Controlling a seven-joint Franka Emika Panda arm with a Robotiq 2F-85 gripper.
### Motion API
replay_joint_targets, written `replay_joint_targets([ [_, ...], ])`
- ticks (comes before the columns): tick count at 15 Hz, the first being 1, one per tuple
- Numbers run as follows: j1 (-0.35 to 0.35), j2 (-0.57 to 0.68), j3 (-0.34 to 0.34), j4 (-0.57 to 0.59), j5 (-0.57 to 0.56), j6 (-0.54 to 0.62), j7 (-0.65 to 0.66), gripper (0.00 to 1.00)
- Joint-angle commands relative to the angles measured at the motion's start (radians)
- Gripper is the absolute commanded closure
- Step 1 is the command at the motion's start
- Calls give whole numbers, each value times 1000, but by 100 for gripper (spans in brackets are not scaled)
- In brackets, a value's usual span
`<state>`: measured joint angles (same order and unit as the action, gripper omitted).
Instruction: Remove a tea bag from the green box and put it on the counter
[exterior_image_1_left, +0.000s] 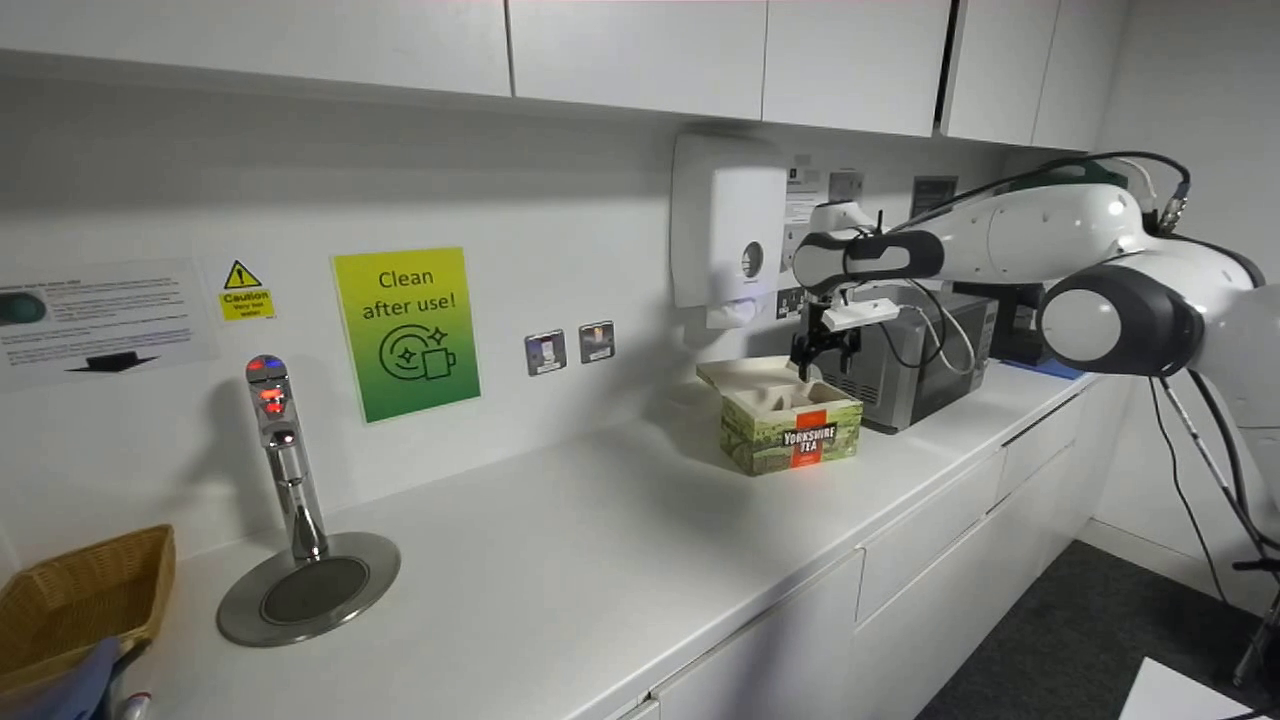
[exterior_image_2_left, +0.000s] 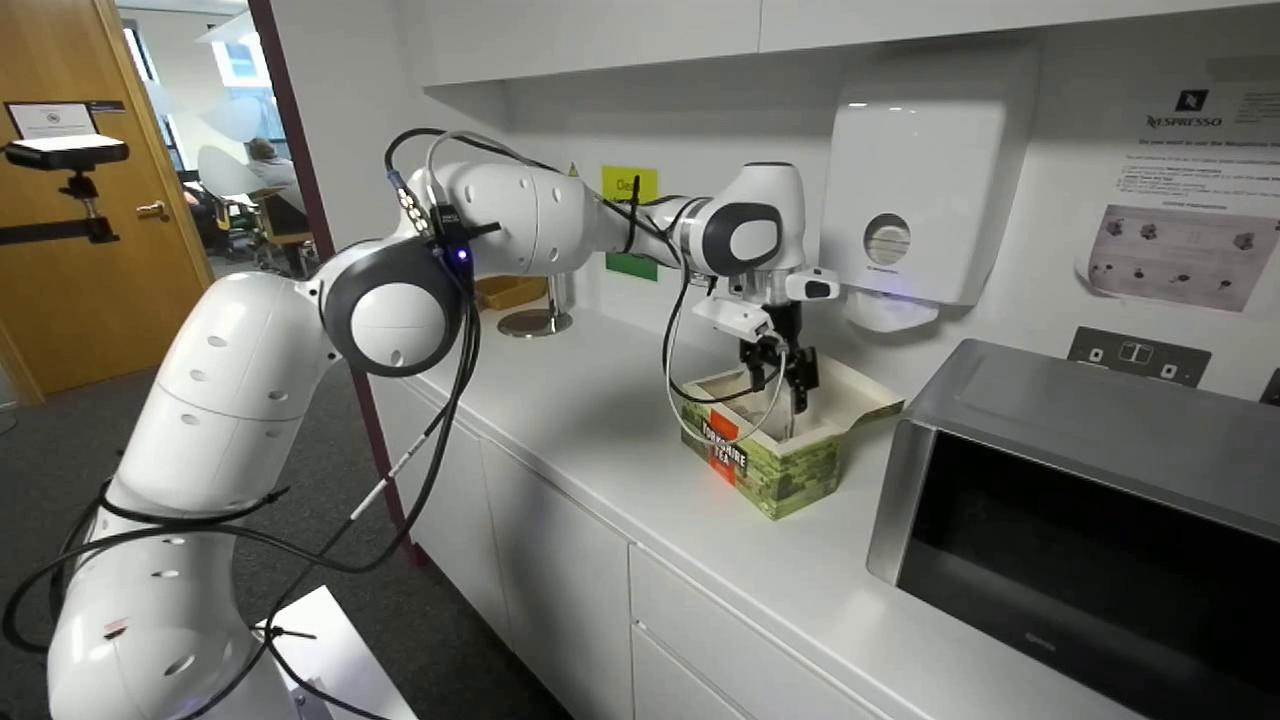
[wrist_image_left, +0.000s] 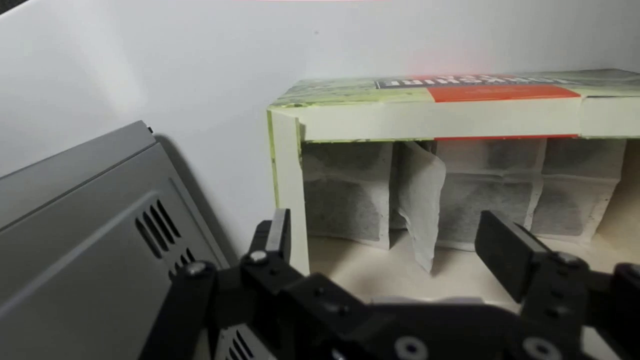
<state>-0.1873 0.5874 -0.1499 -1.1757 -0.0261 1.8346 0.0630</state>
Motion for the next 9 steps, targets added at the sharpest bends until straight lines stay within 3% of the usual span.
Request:
replay_joint_targets([
  [1,-32,78,18,128,35,-79,-27,0],
  [9,-54,181,28,284,58,-168,-20,0],
])
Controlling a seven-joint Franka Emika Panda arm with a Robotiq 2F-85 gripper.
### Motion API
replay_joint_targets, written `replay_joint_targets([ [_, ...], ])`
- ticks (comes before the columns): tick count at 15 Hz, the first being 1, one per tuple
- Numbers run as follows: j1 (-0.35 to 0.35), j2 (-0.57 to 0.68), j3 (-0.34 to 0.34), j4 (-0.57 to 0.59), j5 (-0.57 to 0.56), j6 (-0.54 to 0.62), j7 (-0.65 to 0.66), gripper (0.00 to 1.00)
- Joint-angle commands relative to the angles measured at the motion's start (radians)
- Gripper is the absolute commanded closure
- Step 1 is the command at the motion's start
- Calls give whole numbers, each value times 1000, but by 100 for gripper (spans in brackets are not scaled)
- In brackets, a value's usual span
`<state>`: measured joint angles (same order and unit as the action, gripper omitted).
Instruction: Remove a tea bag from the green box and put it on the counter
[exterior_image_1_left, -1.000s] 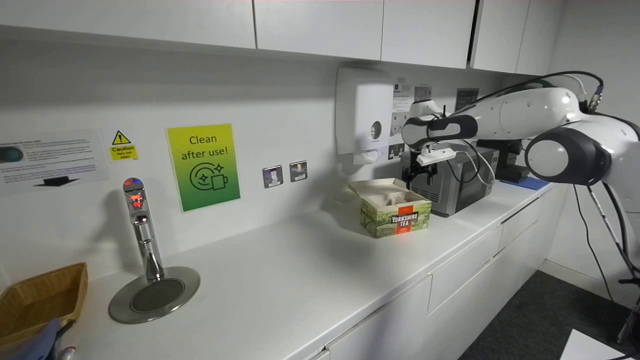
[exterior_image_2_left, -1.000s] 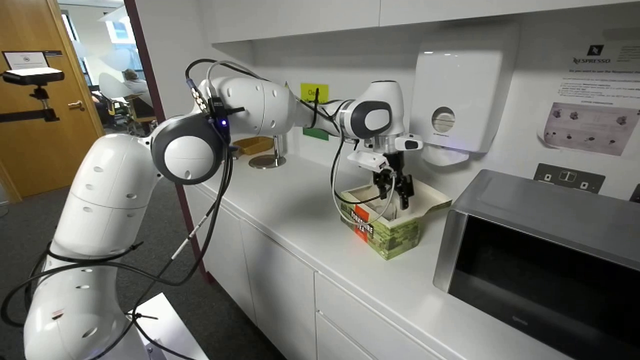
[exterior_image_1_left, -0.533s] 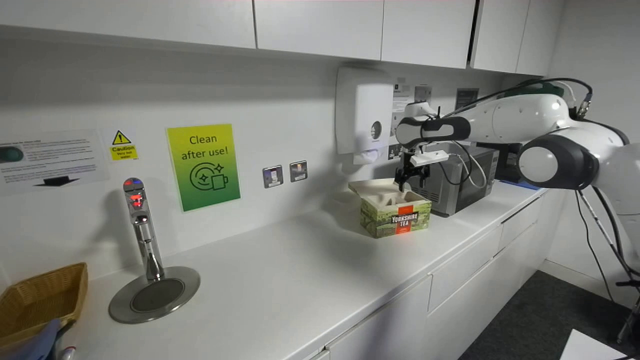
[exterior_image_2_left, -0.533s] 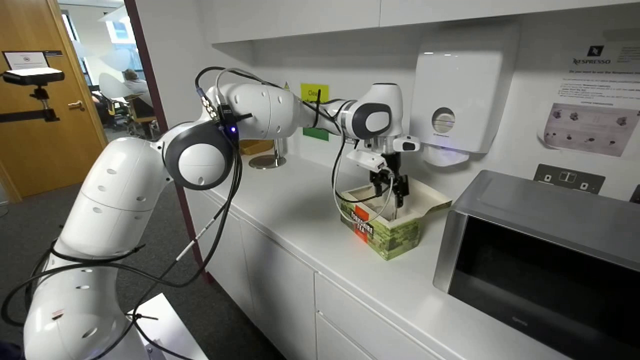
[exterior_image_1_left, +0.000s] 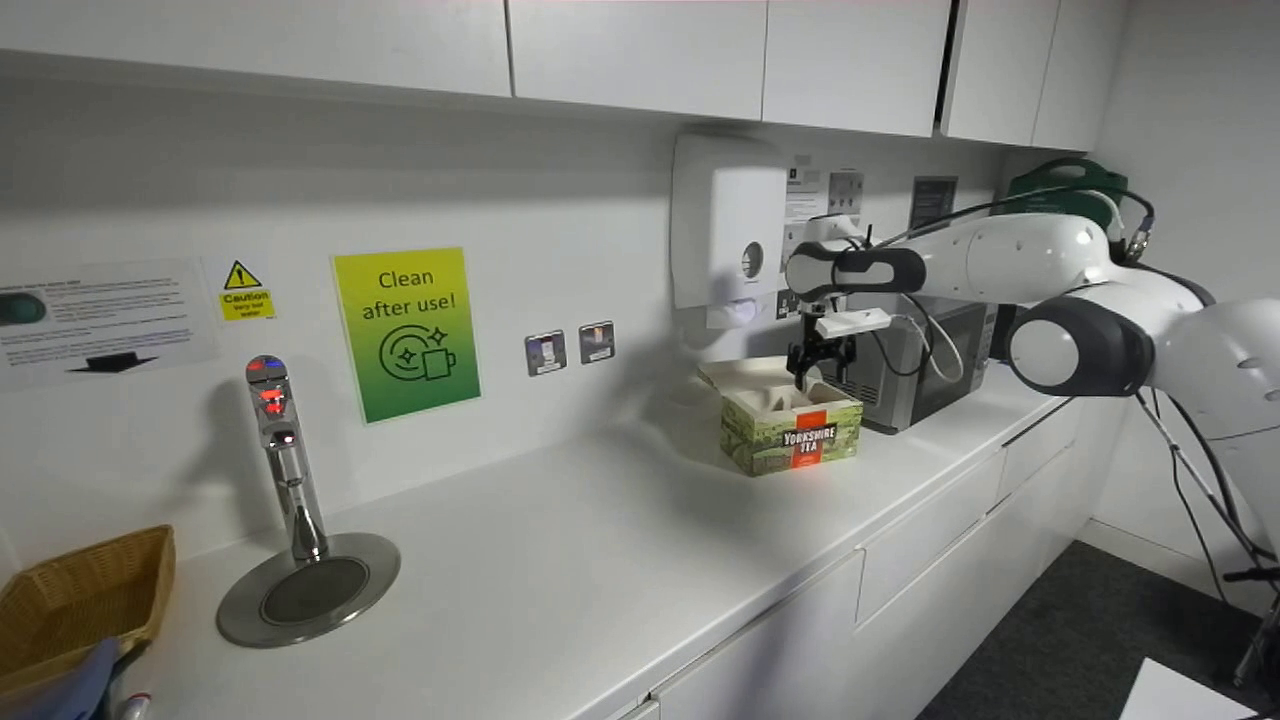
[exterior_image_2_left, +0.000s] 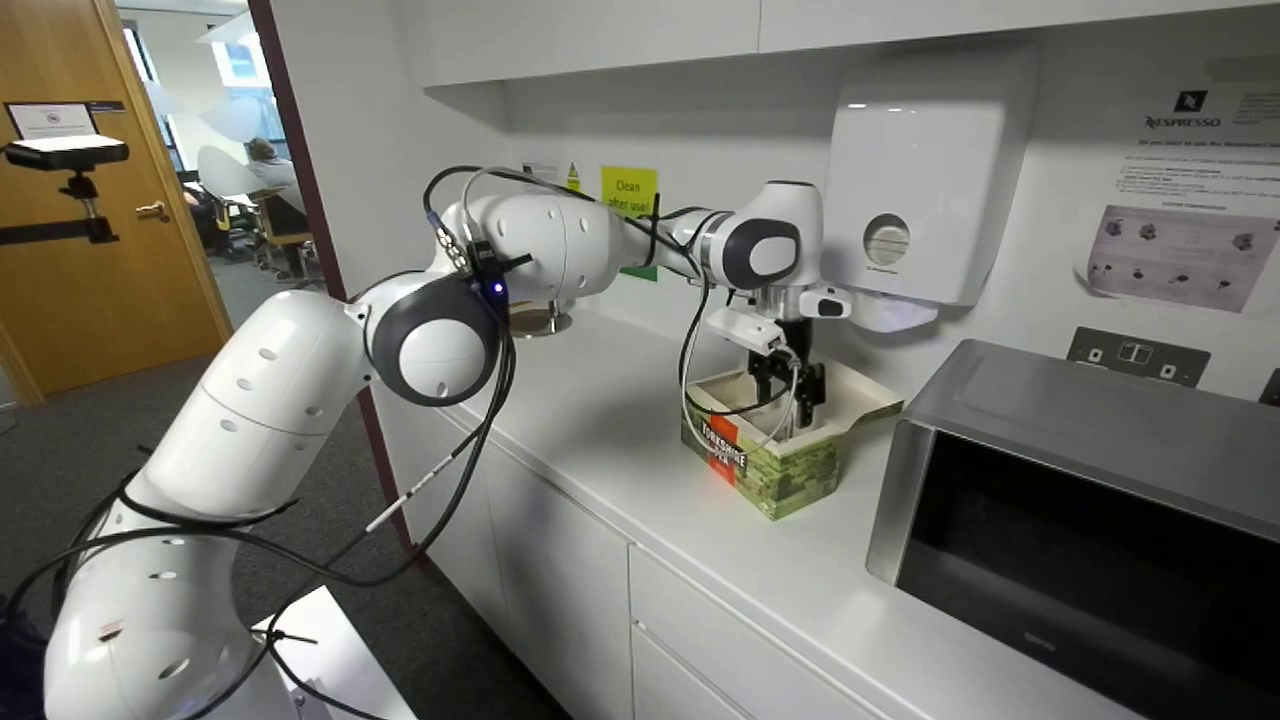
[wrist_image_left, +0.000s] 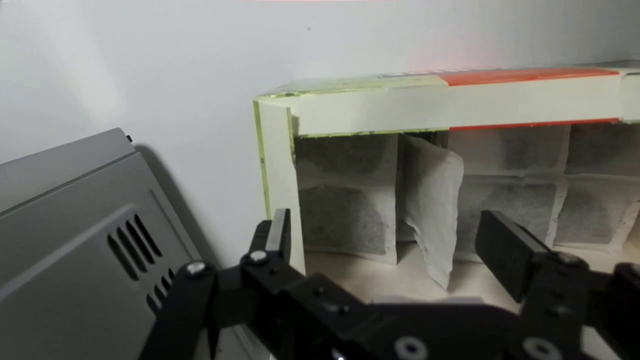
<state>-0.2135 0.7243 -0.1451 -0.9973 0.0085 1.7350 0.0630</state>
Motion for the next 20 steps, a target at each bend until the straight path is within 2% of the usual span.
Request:
replay_joint_targets([
  [1,-28,54,24,122,27,-77,-20,0],
  [10,-16,123,30,204,47,-119,-10,0],
  [11,-16,130,31,211,46,-123,-9,25],
  [12,-17,136,31,219,46,-130,-8,26],
  [20,-22,151,31,263,47,-150,-6,84],
])
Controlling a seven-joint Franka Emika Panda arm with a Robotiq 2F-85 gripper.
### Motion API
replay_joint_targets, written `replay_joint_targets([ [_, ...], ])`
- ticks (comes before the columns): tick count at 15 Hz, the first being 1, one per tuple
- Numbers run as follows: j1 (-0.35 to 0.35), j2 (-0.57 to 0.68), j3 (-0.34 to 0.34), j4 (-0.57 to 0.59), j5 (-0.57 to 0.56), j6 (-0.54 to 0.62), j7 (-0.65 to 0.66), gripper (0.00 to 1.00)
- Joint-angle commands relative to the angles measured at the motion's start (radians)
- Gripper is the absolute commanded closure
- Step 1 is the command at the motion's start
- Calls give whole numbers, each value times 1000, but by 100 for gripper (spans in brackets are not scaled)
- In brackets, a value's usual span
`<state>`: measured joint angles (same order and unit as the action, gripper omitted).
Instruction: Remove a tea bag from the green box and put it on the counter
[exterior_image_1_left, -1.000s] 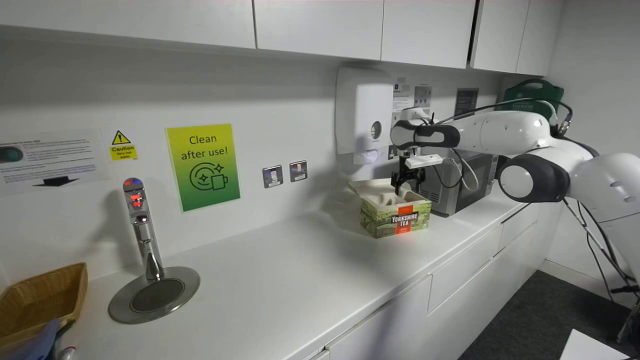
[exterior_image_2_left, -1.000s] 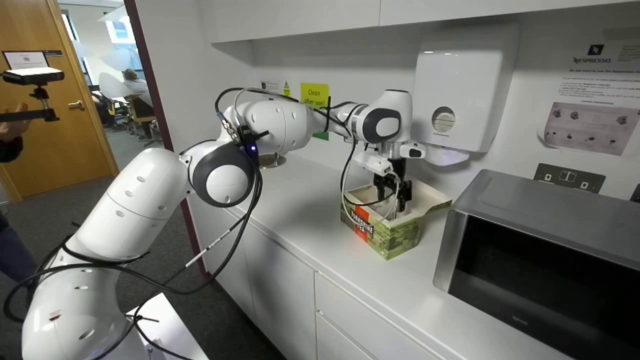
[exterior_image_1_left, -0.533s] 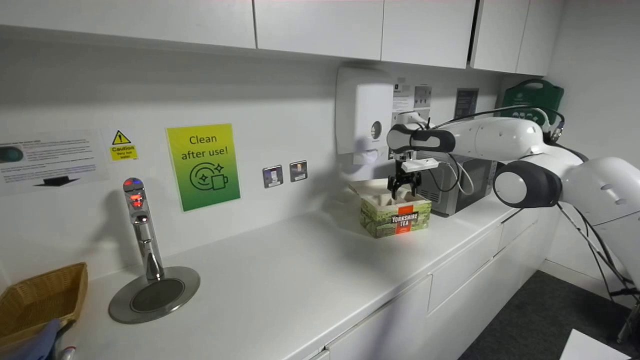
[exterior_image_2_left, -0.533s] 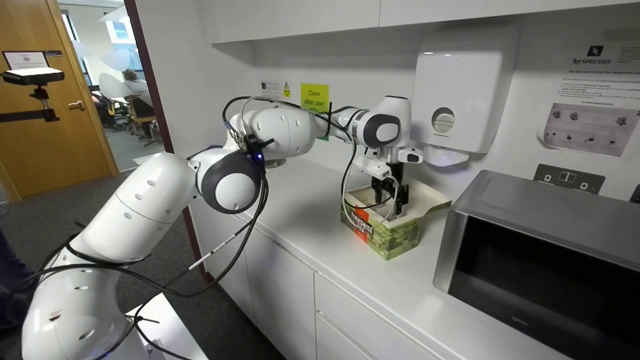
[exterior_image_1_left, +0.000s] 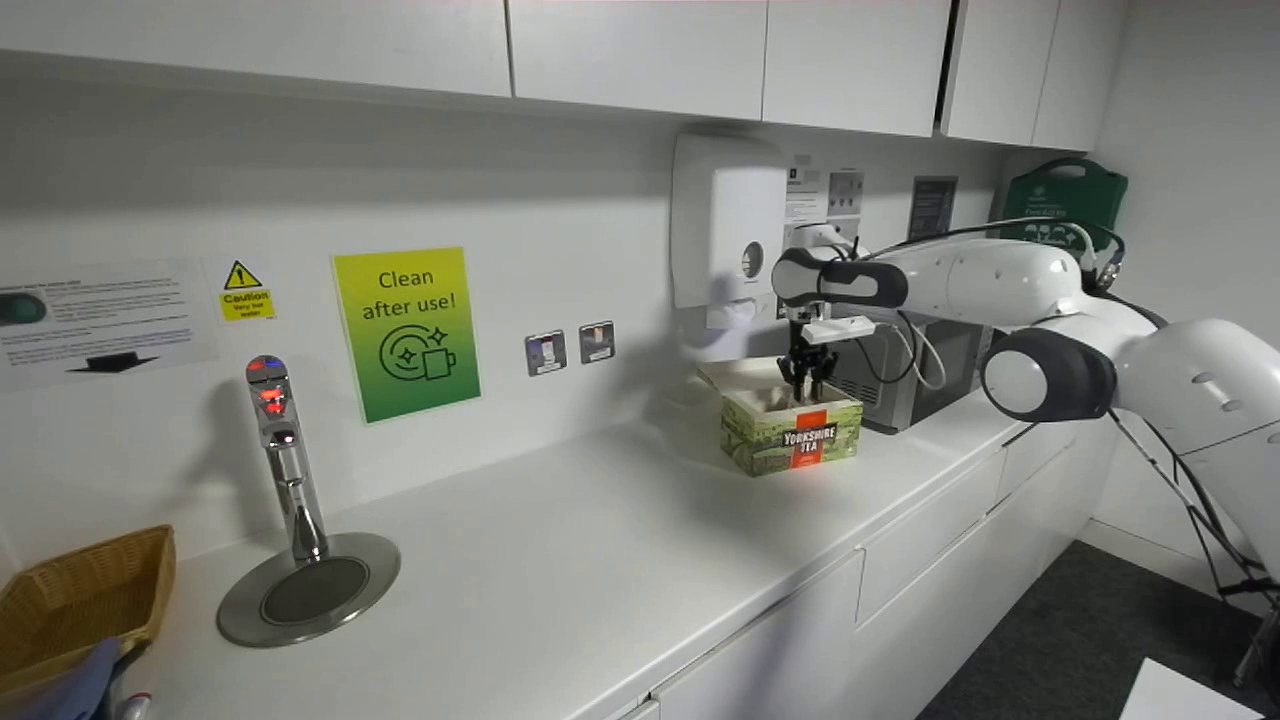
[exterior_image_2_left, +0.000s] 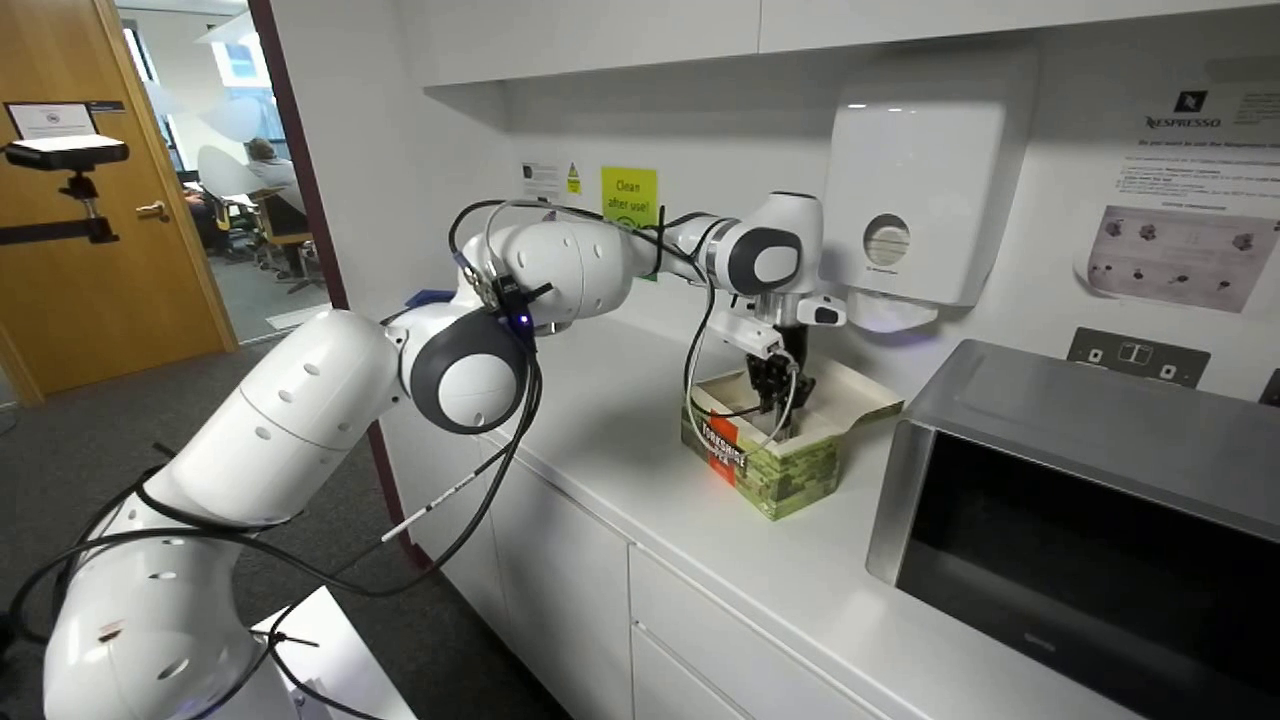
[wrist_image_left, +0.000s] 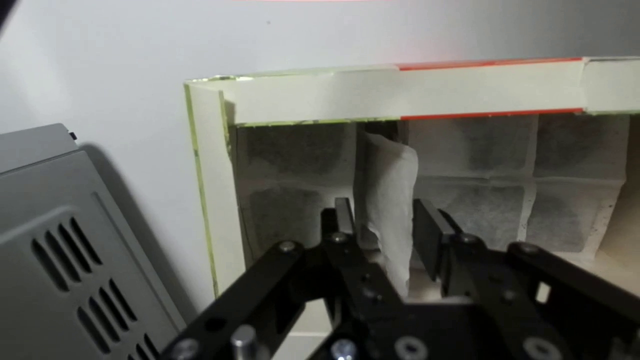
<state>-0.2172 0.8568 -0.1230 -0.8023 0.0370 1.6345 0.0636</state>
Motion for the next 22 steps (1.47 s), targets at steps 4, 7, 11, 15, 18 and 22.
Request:
replay_joint_targets([
  [4,-23,16,10,79,21,-49,-6,100],
  [7,-23,0,11,70,22,-41,-9,100],
  [11,-10,-38,7,54,13,-20,-6,100],
  [15,-4,-65,9,63,12,-16,-12,100],
  [18,0,-84,11,65,12,-14,-13,100],
  [22,16,-114,11,47,9,-14,-4,100],
])
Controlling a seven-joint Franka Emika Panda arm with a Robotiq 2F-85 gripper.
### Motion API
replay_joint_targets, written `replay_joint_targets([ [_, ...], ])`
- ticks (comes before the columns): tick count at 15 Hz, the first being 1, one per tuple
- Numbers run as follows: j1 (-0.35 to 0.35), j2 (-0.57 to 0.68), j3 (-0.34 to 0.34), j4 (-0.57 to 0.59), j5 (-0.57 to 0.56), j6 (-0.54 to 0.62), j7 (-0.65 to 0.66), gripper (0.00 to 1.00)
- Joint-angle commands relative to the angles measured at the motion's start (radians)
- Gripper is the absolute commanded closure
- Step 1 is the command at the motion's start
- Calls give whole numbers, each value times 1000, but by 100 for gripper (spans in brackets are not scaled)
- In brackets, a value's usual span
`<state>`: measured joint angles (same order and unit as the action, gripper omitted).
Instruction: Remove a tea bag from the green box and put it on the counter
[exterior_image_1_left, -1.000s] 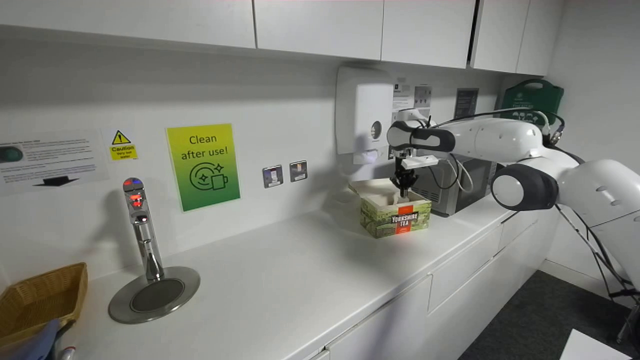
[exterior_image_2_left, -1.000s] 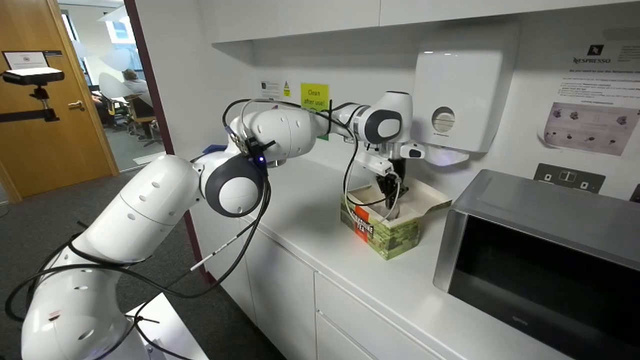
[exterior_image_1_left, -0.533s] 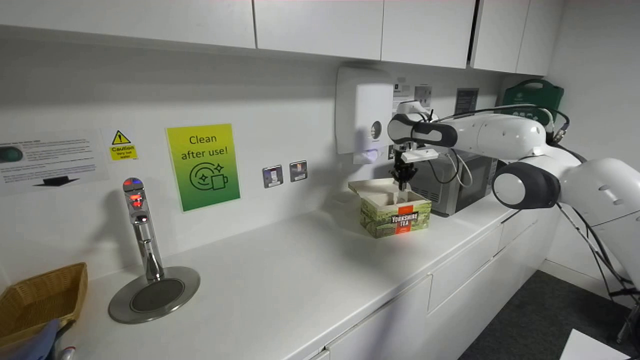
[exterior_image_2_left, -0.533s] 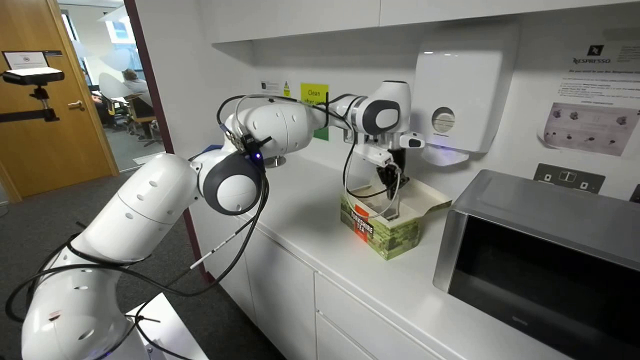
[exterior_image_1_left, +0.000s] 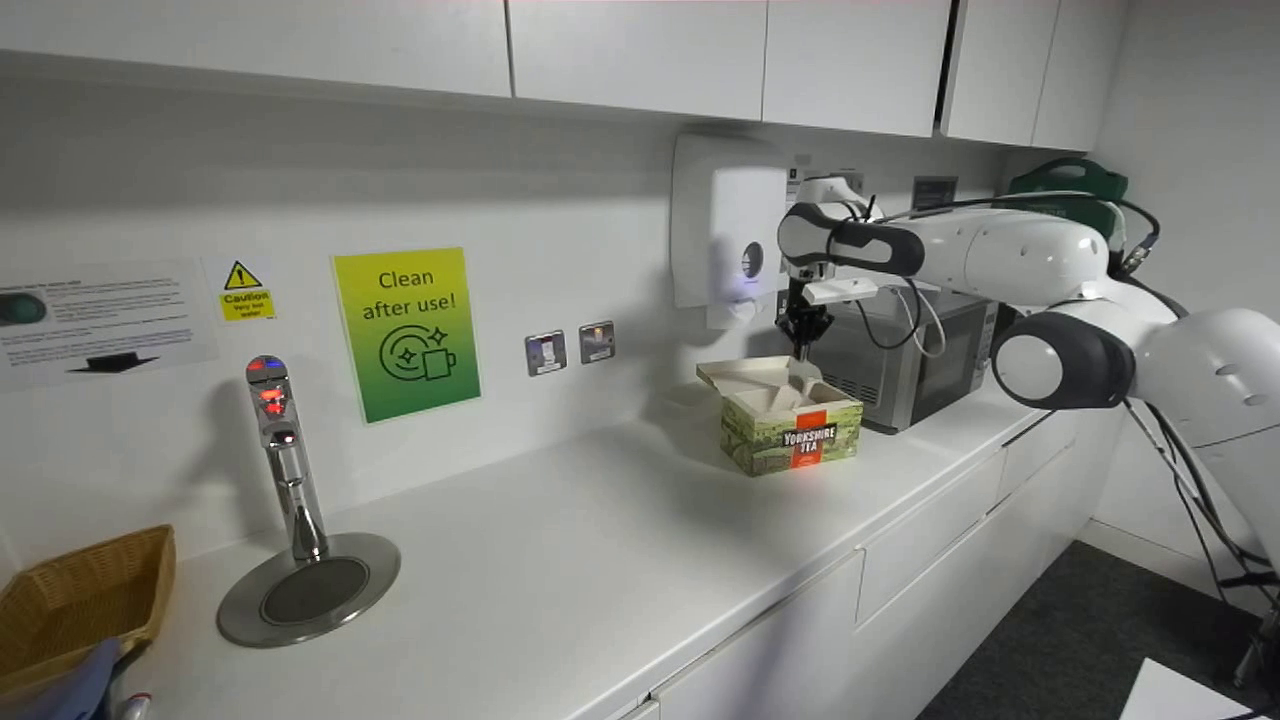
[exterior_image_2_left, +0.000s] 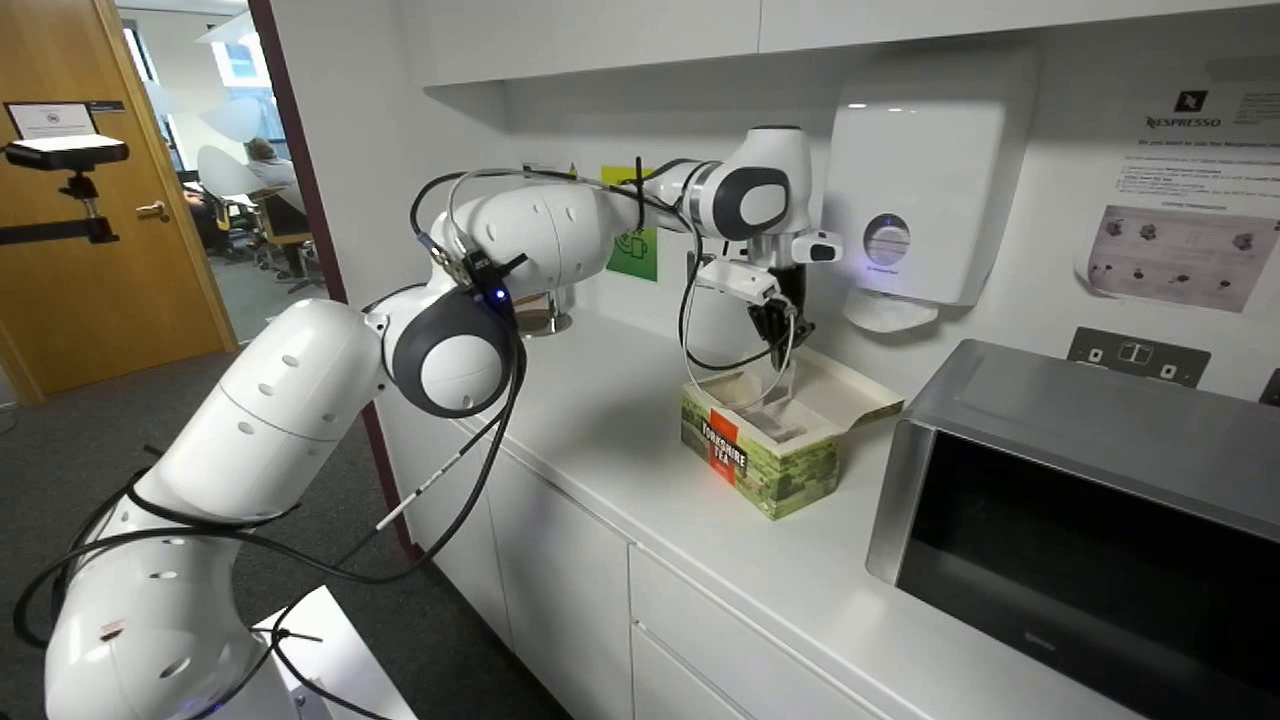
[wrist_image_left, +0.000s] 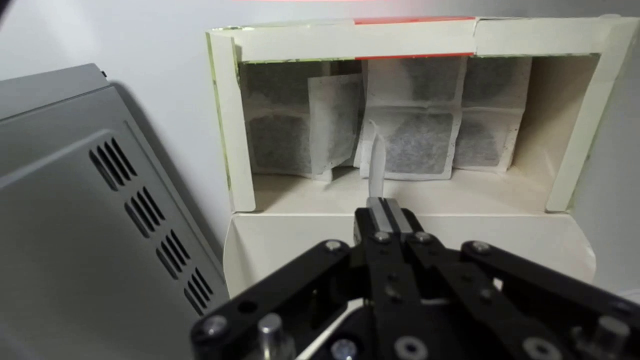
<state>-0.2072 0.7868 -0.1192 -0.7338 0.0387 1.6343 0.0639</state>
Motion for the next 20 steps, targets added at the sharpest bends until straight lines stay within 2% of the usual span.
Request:
replay_joint_targets([
  [1,16,-57,9,-34,4,-11,-7,100],
  [5,77,-96,12,-68,-12,-5,-2,100],
  [13,255,-110,-3,-167,-85,6,18,100],
  [20,325,-59,-12,-244,-141,-7,57,100],
])
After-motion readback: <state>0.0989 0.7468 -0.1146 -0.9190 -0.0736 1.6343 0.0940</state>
